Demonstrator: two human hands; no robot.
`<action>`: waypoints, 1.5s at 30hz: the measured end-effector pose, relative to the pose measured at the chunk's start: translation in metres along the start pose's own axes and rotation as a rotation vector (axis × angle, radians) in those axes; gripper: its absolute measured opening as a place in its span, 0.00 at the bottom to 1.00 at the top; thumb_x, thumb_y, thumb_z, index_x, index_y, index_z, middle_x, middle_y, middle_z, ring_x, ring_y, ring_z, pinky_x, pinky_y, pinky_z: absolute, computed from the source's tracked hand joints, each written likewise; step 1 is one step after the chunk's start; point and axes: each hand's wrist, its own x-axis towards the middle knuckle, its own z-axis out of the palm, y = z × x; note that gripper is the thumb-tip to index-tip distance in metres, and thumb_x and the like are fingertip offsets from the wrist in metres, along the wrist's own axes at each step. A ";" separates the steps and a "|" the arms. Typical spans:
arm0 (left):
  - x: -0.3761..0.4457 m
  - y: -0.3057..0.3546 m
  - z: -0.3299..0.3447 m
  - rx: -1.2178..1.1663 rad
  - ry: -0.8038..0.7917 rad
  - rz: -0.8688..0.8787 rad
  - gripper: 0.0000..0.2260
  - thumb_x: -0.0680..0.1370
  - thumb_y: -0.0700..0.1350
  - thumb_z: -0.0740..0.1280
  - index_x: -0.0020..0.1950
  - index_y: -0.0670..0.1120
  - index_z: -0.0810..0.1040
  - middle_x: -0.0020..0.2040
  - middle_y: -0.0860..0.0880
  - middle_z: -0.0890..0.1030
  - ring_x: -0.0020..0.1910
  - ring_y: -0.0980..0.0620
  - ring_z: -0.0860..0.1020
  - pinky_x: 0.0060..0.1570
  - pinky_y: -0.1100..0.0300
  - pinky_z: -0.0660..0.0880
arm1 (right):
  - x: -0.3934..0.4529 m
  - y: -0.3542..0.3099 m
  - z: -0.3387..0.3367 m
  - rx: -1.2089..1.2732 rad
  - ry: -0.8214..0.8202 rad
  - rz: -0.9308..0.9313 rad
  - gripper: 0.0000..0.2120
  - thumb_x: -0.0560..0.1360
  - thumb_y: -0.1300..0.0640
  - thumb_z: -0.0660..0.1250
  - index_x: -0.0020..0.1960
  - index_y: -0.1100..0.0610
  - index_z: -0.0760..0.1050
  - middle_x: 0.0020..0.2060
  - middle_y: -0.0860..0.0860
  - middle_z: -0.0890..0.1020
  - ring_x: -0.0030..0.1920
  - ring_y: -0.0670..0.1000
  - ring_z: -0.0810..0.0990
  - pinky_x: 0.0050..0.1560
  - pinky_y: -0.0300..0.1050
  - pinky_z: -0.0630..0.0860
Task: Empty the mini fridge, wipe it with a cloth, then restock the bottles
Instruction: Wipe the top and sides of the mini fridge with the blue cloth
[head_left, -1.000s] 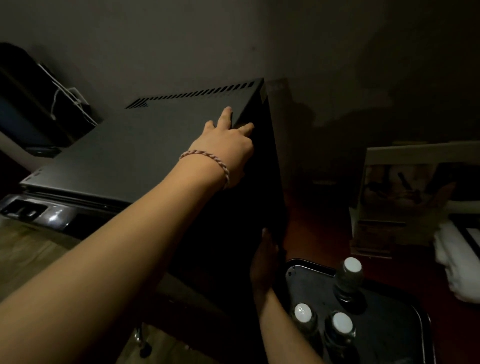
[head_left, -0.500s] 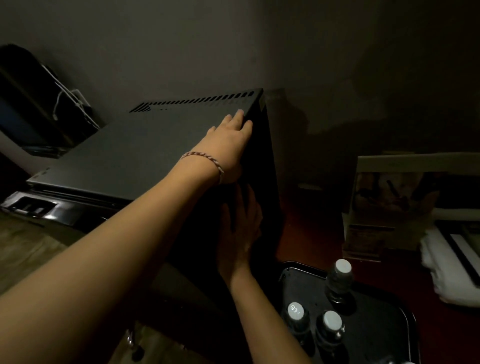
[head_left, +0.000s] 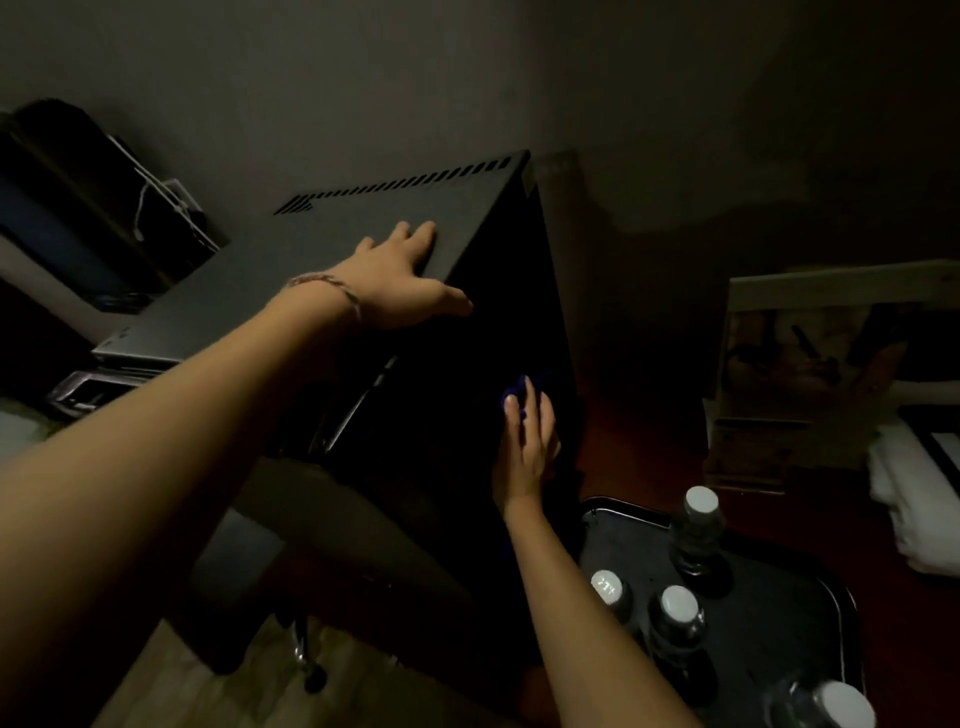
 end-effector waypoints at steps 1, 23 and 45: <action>-0.005 -0.008 0.001 -0.035 -0.008 -0.029 0.46 0.70 0.69 0.67 0.80 0.57 0.47 0.81 0.51 0.46 0.79 0.42 0.44 0.76 0.44 0.49 | -0.007 0.004 0.000 -0.003 -0.023 0.037 0.27 0.77 0.32 0.47 0.75 0.35 0.58 0.79 0.46 0.57 0.76 0.40 0.53 0.77 0.52 0.46; -0.004 -0.016 0.014 -0.013 0.074 -0.011 0.51 0.60 0.75 0.55 0.80 0.55 0.50 0.81 0.50 0.49 0.79 0.44 0.47 0.76 0.42 0.48 | 0.006 -0.002 -0.005 -0.048 -0.137 0.027 0.34 0.76 0.26 0.43 0.79 0.37 0.50 0.77 0.31 0.48 0.79 0.41 0.45 0.78 0.59 0.49; -0.009 -0.011 0.012 -0.038 0.085 -0.025 0.46 0.64 0.70 0.57 0.80 0.55 0.51 0.81 0.50 0.49 0.79 0.42 0.48 0.76 0.42 0.49 | -0.092 -0.037 0.025 0.024 0.157 -0.012 0.40 0.74 0.24 0.41 0.76 0.43 0.64 0.78 0.43 0.59 0.77 0.50 0.55 0.75 0.54 0.52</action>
